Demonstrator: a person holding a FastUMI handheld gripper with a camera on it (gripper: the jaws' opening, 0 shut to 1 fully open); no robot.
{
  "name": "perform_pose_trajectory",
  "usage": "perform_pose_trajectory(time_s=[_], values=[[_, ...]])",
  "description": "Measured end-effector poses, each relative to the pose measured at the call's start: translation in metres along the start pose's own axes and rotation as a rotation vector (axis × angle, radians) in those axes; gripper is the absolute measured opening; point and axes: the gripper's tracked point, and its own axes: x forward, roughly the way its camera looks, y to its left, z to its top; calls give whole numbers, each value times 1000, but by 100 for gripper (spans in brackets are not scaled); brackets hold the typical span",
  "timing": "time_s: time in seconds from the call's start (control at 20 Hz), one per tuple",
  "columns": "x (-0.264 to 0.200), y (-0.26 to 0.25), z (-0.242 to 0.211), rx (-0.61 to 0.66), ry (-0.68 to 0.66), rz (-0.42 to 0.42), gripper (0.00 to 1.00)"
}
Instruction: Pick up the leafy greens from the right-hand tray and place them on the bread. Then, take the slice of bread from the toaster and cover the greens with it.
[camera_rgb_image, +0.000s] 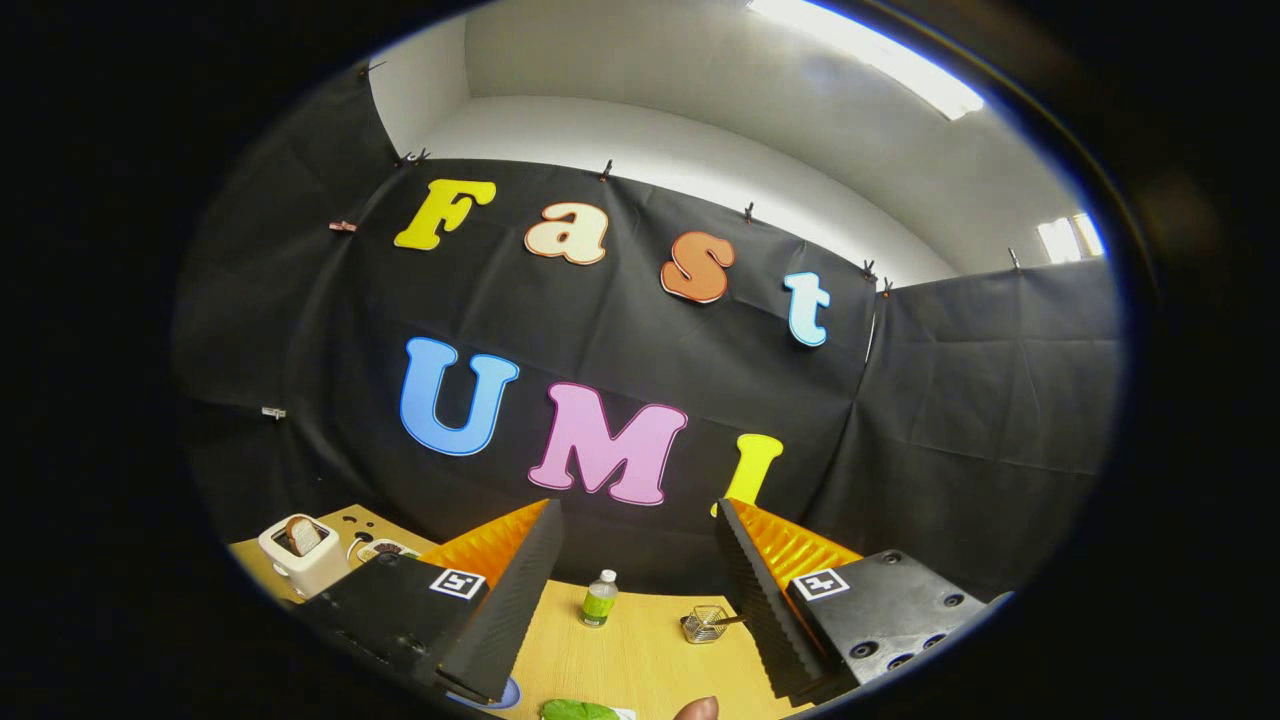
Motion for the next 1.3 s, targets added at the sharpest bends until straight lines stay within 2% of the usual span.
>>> perform_pose_trajectory(time_s=[0.5,0.7,1.0,1.3], values=[[0,12,-14,3,27,32,95],[-1,26,-44,15,72,94,95],[-22,37,-157,-46,267,174,95],[-50,51,-282,-55,473,268,94]])
